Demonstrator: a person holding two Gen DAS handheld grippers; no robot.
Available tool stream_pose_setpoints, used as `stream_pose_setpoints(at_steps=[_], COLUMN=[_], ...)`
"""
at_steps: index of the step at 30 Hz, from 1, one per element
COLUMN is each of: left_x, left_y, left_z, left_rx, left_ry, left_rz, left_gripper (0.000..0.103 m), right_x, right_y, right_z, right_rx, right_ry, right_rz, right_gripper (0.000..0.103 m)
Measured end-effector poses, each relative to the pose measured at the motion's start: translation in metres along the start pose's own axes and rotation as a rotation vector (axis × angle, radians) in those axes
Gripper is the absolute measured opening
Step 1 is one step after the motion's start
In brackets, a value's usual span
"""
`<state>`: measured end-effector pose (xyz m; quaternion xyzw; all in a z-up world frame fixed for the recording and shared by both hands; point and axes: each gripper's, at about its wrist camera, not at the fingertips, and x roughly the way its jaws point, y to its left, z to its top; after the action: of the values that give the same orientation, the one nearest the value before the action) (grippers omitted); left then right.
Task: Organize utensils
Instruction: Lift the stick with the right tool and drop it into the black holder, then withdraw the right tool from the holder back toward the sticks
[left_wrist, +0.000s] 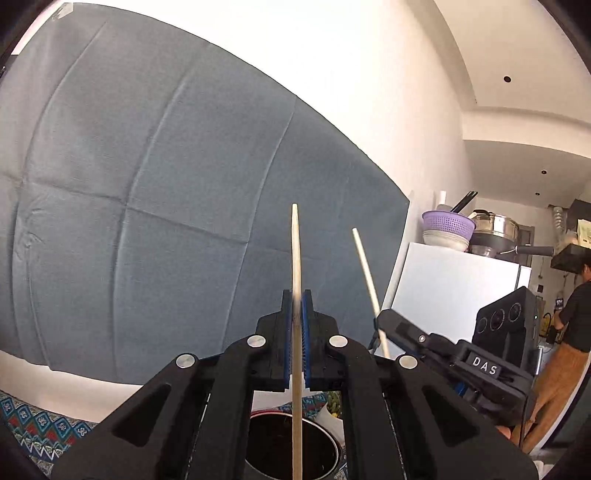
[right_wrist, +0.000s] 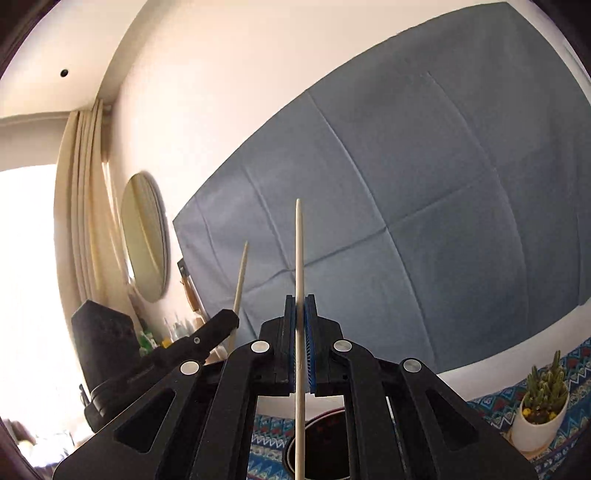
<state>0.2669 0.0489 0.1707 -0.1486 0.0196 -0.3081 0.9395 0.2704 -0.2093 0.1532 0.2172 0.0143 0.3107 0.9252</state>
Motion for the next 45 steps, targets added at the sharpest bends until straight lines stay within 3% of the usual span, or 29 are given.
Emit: stream_pose_setpoints(at_steps=[3, 8, 17, 22, 38, 42, 44, 45], left_x=[0.01, 0.018, 0.031, 0.027, 0.0, -0.016, -0.026, -0.031], left_y=[0.008, 0.014, 0.021, 0.021, 0.009, 0.003, 0.001, -0.001], left_z=[-0.008, -0.031, -0.066, -0.074, -0.082, -0.078, -0.074, -0.072], left_rx=[-0.056, -0.039, -0.013, 0.034, 0.127, 0.153, 0.159, 0.163], left_ry=[-0.012, -0.07, -0.055, -0.014, 0.152, 0.181, 0.187, 0.19], left_rz=[-0.046, -0.066, -0.052, -0.05, 0.07, 0.118, 0.136, 0.146], left_gripper=[0.005, 0.005, 0.005, 0.005, 0.006, 0.026, 0.036, 0.045], right_x=[0.016, 0.034, 0.043, 0.047, 0.012, -0.003, -0.011, -0.015], right_y=[-0.008, -0.017, -0.018, -0.013, 0.004, 0.007, 0.008, 0.008], right_z=[-0.01, -0.031, -0.056, -0.066, -0.091, -0.088, -0.083, -0.08], right_rx=[0.033, 0.029, -0.065, -0.132, -0.3, -0.302, -0.296, -0.292], right_ry=[-0.005, -0.004, 0.001, 0.052, 0.218, 0.221, 0.215, 0.213], right_rz=[0.006, -0.017, -0.096, -0.112, -0.184, -0.204, -0.216, -0.225], right_gripper=[0.005, 0.005, 0.005, 0.005, 0.007, 0.007, 0.011, 0.018])
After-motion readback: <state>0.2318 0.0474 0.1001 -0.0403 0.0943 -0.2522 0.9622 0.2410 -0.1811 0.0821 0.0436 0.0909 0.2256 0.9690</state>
